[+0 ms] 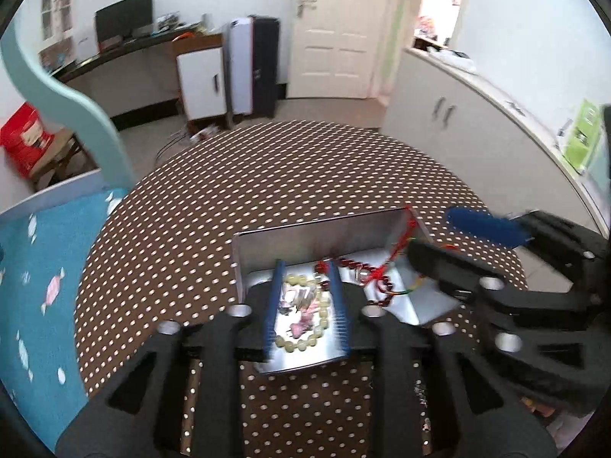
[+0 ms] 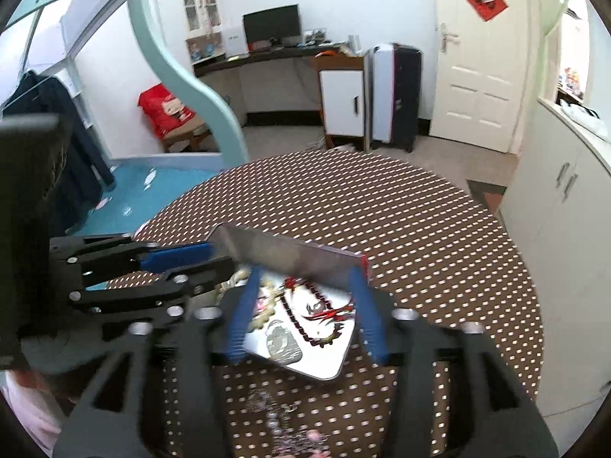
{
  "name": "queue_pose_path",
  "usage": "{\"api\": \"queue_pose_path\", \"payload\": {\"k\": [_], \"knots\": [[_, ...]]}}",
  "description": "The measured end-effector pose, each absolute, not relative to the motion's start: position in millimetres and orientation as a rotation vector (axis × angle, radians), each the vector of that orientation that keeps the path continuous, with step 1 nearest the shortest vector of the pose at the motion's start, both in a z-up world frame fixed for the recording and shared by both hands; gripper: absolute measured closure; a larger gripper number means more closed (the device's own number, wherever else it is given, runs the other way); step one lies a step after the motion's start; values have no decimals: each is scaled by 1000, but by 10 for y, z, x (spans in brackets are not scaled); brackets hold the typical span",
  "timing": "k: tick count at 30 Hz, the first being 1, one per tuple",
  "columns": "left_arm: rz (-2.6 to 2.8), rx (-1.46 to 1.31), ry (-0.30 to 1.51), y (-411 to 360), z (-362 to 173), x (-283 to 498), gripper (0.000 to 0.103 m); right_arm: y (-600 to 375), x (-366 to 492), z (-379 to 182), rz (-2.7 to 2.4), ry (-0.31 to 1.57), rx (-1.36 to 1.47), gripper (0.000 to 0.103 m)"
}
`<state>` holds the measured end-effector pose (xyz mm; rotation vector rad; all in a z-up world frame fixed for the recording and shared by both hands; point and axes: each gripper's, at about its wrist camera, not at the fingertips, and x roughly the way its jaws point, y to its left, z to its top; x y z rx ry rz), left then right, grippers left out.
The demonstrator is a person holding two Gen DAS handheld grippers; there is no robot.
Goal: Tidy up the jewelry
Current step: 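Carry both pearl charms into the grey box and open both tools, then grasp the pink pig charm with the right tool while left grasps a silver charm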
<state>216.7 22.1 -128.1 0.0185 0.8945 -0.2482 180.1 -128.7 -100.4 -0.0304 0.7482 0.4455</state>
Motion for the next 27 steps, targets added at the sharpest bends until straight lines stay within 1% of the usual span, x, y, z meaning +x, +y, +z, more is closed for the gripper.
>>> {"api": "queue_pose_path", "payload": {"k": [1, 9, 11, 14, 16, 18, 19, 21, 27], "knots": [[-239, 8, 894, 247, -1276, 2187, 47, -1335, 1808, -999, 439, 747, -17, 36], [-233, 41, 901, 169, -1310, 2133, 46, -1560, 1745, -1043, 382, 763, -1, 31], [-223, 59, 899, 121, -1325, 2077, 40, -1607, 1702, -1057, 372, 766, 4, 30], [-230, 73, 892, 43, -1321, 1957, 38, -1711, 1599, -1078, 344, 766, 6, 26], [-232, 83, 885, 5, -1309, 1870, 31, -1773, 1576, -1073, 324, 765, 10, 23], [-237, 98, 876, -40, -1296, 1730, 27, -1891, 1499, -1085, 304, 766, 28, 21], [-248, 97, 879, -64, -1302, 1666, 23, -1966, 1442, -1106, 290, 769, 36, 19], [-314, 98, 897, -144, -1347, 1495, 19, -2078, 1367, -1151, 259, 779, 44, 17], [-466, 156, 962, -475, -1616, 1047, 20, -2391, 1096, -1407, 216, 831, 102, 17]]}}
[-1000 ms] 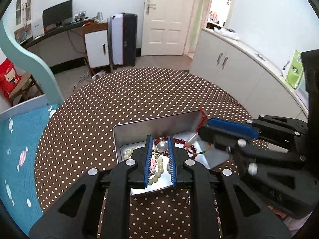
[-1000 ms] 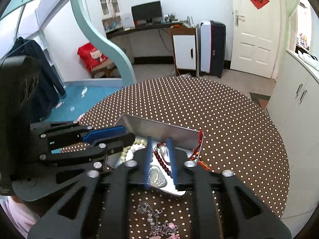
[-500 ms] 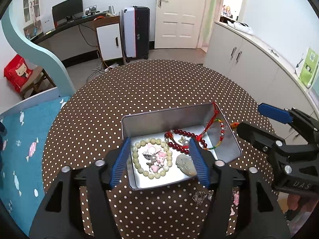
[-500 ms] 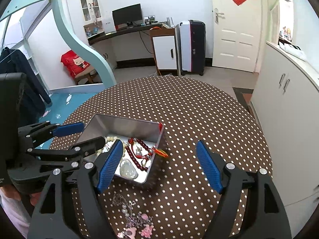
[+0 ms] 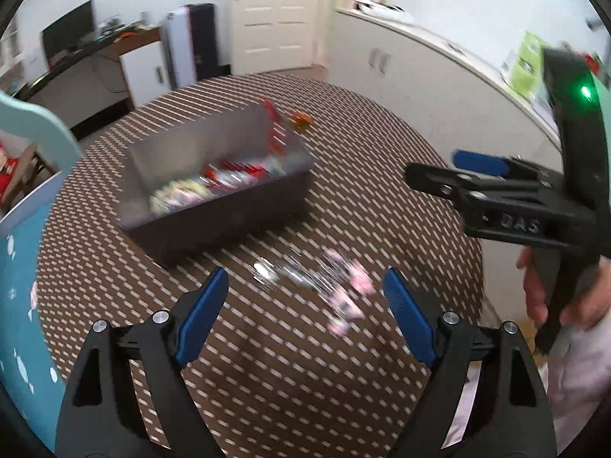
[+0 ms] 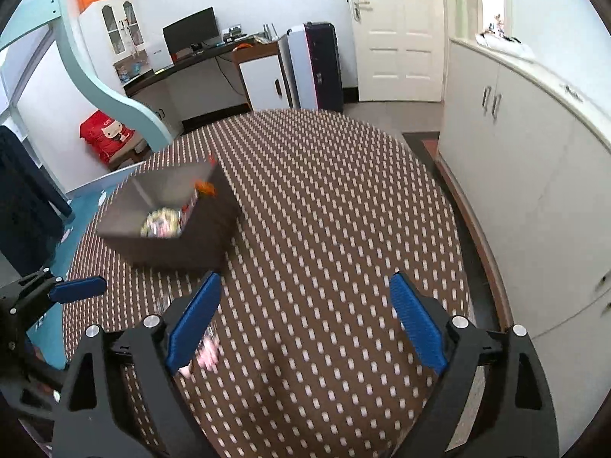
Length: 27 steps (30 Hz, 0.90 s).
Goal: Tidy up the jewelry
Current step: 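Grasp the pink pig charm with the right tool while left grasps a silver charm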
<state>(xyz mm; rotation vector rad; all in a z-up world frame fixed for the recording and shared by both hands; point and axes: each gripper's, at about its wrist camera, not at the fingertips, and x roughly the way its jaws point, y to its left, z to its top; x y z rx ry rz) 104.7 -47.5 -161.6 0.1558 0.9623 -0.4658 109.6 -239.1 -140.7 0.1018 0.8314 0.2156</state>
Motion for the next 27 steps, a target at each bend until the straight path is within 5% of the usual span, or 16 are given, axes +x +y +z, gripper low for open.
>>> {"api": "queue_pose_path", "payload": {"k": [5, 8, 10, 12, 17, 22, 27], "knots": [[-462, 182, 1016, -637, -1846, 950, 40, -2392, 852, -1576, 239, 865, 86, 17], [-451, 195, 1045, -675, -1956, 943, 57, -2400, 763, -1636, 243, 876, 91, 17], [-440, 231, 1072, -707, -2057, 929, 81, -2403, 746, -1669, 243, 882, 92, 17], [-434, 285, 1030, -730, -2076, 842, 89, -2369, 704, -1701, 258, 883, 89, 17], [-428, 254, 1019, -618, -2065, 822, 90, -2156, 629, -1726, 380, 881, 66, 21], [-387, 180, 994, -404, -1980, 848, 92, -1918, 674, -1798, 415, 908, 15, 47], [-372, 126, 968, -182, -1867, 837, 92, -1684, 705, -1801, 419, 901, -71, 47]]}}
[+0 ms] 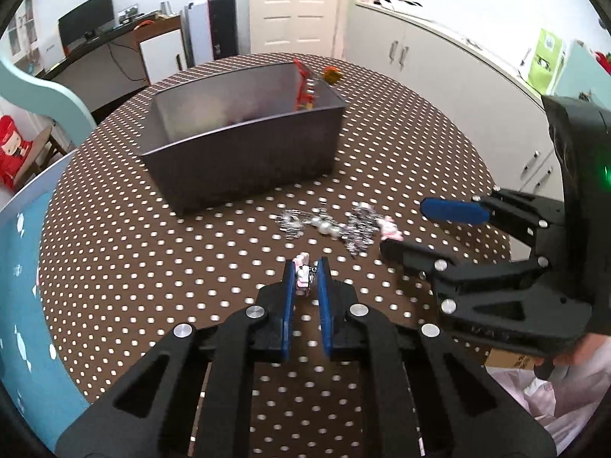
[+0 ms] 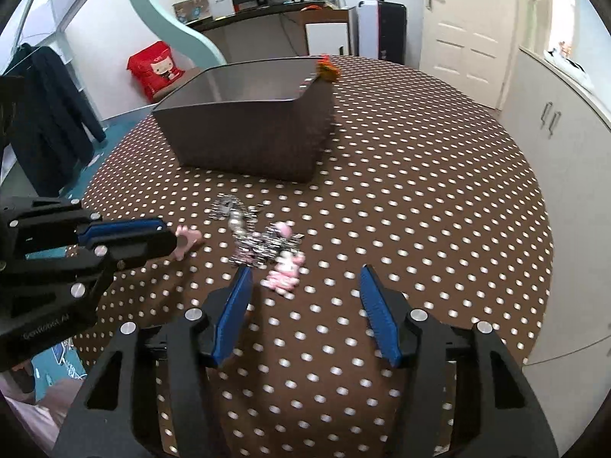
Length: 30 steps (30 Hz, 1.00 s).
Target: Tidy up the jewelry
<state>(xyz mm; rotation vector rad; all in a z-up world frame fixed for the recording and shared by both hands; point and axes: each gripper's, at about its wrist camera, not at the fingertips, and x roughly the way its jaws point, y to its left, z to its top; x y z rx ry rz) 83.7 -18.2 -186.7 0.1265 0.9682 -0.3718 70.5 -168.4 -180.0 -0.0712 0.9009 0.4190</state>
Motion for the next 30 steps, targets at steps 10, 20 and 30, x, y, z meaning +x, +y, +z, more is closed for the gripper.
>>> {"api": "queue_pose_path", "payload": {"k": [10, 20, 30], "knots": [[-386, 61, 975, 98, -1820, 896, 92, -1696, 711, -1846, 393, 887, -127, 88], [-375, 39, 936, 178, -1664, 885, 92, -1828, 753, -1581, 345, 832, -98, 88], [-345, 43, 906, 193, -1497, 916, 92, -1848, 760, -1288, 333, 766, -96, 88]]}}
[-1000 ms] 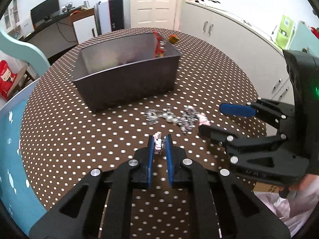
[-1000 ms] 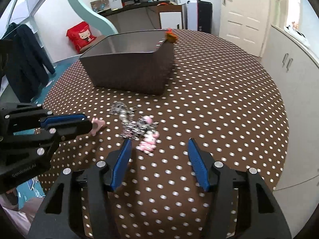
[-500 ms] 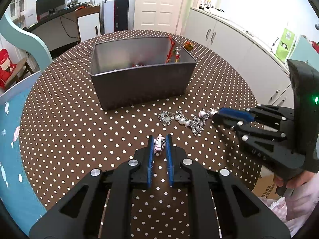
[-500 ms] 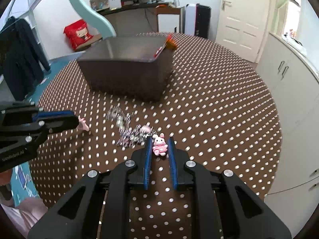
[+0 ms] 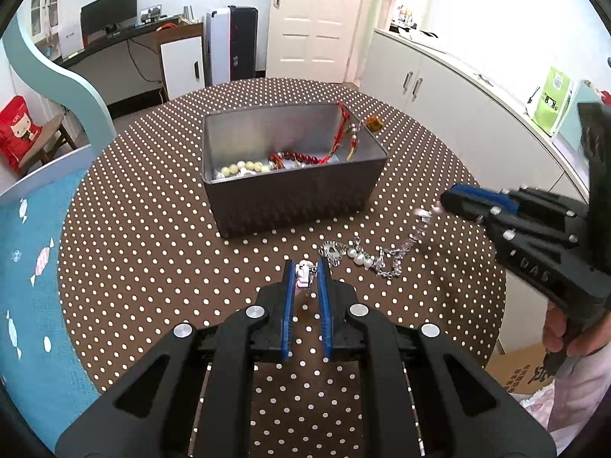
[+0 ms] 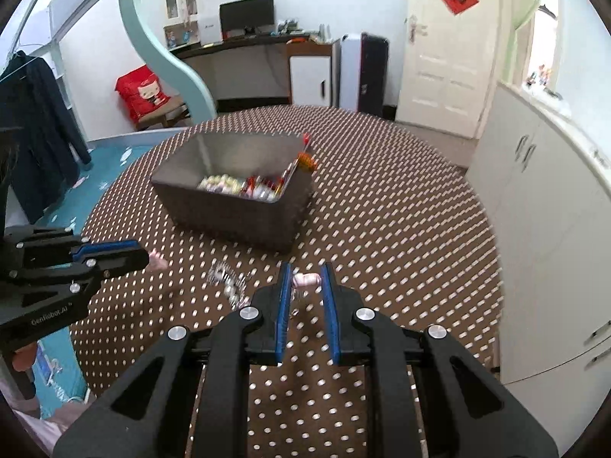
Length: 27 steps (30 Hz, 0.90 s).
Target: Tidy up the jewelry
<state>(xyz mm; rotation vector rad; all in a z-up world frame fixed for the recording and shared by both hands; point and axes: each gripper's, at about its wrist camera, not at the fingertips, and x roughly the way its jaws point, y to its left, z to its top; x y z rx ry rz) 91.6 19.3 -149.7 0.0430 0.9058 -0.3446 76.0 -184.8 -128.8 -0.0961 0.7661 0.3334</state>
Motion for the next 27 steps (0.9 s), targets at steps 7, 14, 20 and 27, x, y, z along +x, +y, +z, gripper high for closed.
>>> {"api": "queue_pose_path", "payload": {"k": [7, 14, 20, 27], "knots": [[-337, 39, 893, 210, -1430, 889, 92, -1894, 641, -810, 358, 646, -66, 88], [-328, 31, 862, 254, -1314, 889, 92, -1912, 655, -587, 359, 585, -76, 88], [-323, 28, 875, 271, -1347, 923, 92, -1883, 992, -1400, 367, 846, -36, 88], [-329, 27, 887, 255, -1390, 952, 92, -2073, 985, -1249, 327, 835, -12, 88]]}}
